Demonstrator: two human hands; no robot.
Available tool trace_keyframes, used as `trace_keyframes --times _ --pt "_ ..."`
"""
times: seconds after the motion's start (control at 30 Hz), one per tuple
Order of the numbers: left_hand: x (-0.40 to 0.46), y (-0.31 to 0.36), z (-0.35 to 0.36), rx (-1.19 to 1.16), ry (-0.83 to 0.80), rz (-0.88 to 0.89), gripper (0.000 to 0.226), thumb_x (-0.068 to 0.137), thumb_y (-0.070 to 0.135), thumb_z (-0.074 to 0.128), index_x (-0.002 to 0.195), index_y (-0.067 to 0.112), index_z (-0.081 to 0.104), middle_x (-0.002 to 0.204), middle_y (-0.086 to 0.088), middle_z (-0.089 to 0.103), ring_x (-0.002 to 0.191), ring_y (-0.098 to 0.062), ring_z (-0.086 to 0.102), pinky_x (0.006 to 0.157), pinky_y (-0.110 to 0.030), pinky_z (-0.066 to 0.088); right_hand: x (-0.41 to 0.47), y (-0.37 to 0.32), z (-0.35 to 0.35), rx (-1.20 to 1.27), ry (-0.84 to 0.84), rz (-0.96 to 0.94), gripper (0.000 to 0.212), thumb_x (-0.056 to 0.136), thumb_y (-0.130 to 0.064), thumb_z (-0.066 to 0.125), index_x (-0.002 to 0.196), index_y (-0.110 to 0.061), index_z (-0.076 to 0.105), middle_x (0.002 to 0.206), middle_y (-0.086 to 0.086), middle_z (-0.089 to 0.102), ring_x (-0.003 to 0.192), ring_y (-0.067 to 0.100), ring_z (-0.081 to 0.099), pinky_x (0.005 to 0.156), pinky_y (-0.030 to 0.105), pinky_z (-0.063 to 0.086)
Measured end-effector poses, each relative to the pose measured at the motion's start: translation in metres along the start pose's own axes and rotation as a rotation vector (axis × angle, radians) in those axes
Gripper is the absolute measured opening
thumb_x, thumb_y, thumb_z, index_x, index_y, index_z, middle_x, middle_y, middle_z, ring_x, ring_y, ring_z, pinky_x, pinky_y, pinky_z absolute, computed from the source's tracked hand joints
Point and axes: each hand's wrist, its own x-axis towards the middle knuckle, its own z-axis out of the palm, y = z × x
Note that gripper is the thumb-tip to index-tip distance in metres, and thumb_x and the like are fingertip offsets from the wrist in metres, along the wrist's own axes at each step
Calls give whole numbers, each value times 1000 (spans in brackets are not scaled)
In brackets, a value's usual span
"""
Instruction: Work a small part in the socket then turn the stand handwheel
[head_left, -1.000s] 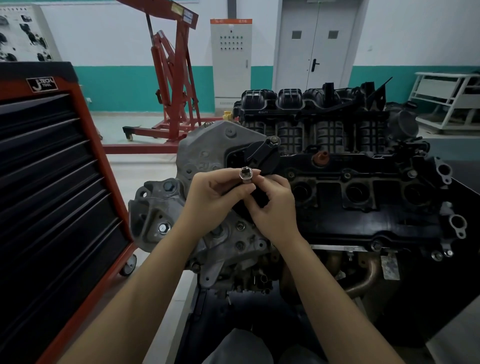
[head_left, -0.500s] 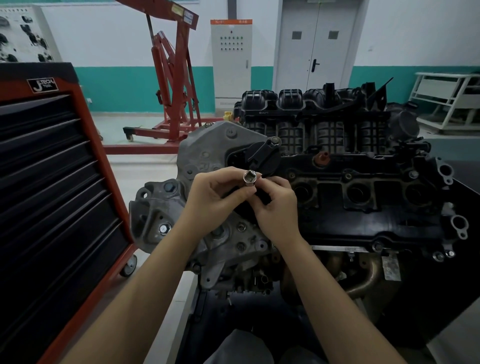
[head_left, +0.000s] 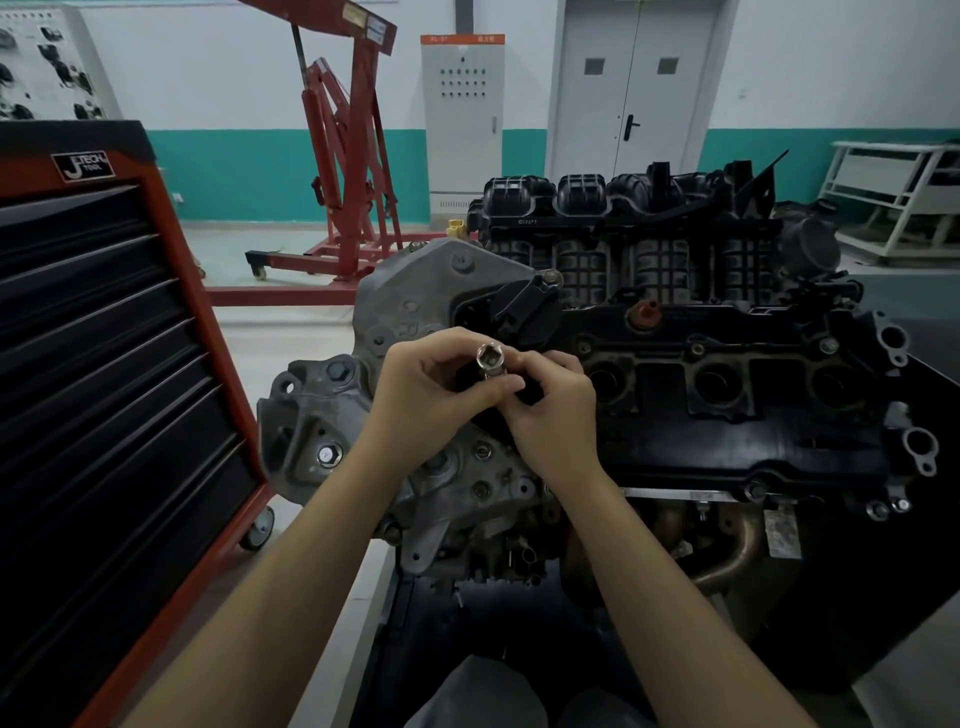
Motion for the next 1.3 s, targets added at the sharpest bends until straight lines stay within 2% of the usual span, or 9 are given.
trace_keyframes --times 0.17,0.3,0.4,0.57,0.77,0.97,1.17,1.23,1.3 --pt "-1 1 0 -38 3 -27 27 82 -6 68 104 9 69 96 -2 73 94 -12 70 86 -24 53 1 -4 0 -29 11 -98 19 79 -16 69 95 -6 72 86 1 72 94 -23 43 85 38 46" --pt "0 0 -2 -45 -54 -37 28 83 -8 66 110 0 67 99 -9 71 96 -13 69 87 -23 52 1 -3 0 -37 22 -110 21 77 -11 68 96 -3 74 83 8 73 92 8 51 81 46 50" --pt "-1 0 2 0 21 0 23 76 -3 75 96 7 71 90 -7 72 89 -18 70 85 -28 54 -1 -1 -1 -3 15 -30 16 79 -16 69 92 -7 74 84 3 73 91 21 58 83 45 49" --pt "-2 -2 1 -28 0 -33 25 81 -5 70 103 7 70 97 -3 73 96 -15 71 88 -27 54 1 -4 0 -27 14 -108 18 79 -14 67 95 -6 72 87 1 72 90 -15 46 85 36 46" --pt "-1 -1 1 -24 -32 -9 22 80 -2 73 101 3 69 96 -12 72 95 -22 69 88 -34 54 -1 0 0 3 13 -8 17 80 -16 68 95 -9 73 86 1 72 95 25 59 83 44 49" --pt "-1 1 2 0 -16 -14 21 79 -2 72 99 5 71 94 -9 73 93 -18 71 86 -28 54 1 -2 0 -3 0 -65 21 80 -15 64 97 -9 72 92 0 73 96 -14 46 89 38 46" --pt "-1 2 0 -38 -30 -33 23 81 -2 71 103 3 70 97 -14 72 96 -26 69 89 -36 54 -1 2 0 -2 -3 21 19 80 -16 72 98 -8 74 87 2 72 97 29 58 84 33 46" --pt "-1 3 2 -14 28 -16 22 75 4 76 95 12 70 91 -5 72 89 -20 70 85 -32 55 0 1 1 11 2 30 14 80 -16 74 93 -11 74 85 -2 72 96 25 58 83 30 45" --pt "-2 2 2 -13 44 -12 23 76 -1 76 94 12 70 90 -1 73 88 -17 71 84 -28 55 0 -1 0 18 8 -4 13 80 -18 73 92 -12 73 86 -7 71 96 2 55 83 34 47"
